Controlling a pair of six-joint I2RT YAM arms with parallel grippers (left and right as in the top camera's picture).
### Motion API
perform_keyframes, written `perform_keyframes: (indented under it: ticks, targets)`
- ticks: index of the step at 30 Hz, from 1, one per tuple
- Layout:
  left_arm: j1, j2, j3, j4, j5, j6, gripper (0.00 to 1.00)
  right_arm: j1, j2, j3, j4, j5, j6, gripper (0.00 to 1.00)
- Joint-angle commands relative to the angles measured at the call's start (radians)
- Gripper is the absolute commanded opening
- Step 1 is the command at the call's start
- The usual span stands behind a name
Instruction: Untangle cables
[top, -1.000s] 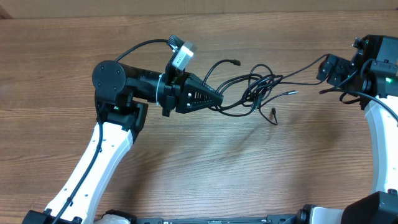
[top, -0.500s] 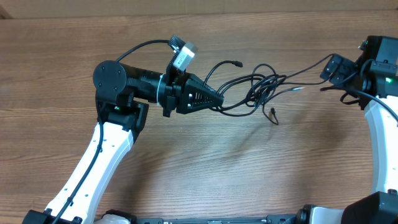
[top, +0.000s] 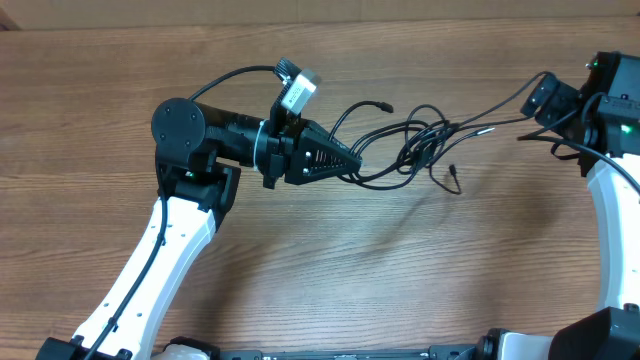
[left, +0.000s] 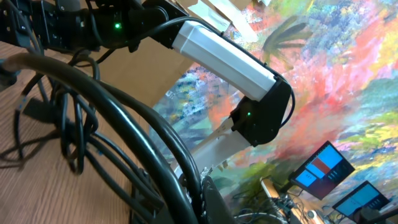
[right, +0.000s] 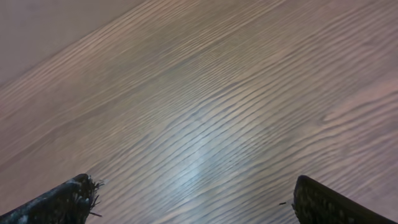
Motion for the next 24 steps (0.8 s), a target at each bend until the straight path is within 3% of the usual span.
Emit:
perform_keyframes:
  ticks: [1,6,11,15,24]
  targets:
    - [0.001,-0.021,0.011,0.007,0.019,-0.019,0.04,-0.017,-0.028,0.013,-0.001,-0.043,-0.03,1.0]
    - [0.001,-0.021,0.011,0.007,0.037,-0.041,0.04,-0.017,-0.054,0.013,-0.001,-0.115,-0.084,1.0]
    - [0.001,-0.021,0.011,0.007,0.011,-0.041,0.04,-0.017,-0.096,0.013,-0.025,-0.523,-0.313,1.0]
    - [0.002,-0.021,0.011,0.007,-0.02,-0.04,0.04,-0.016,-0.128,0.013,-0.097,-0.713,-0.435,1.0]
    - [-0.001,-0.021,0.011,0.007,-0.078,-0.041,0.04,-0.016,-0.158,0.013,-0.22,-0.873,-0.534,1.0]
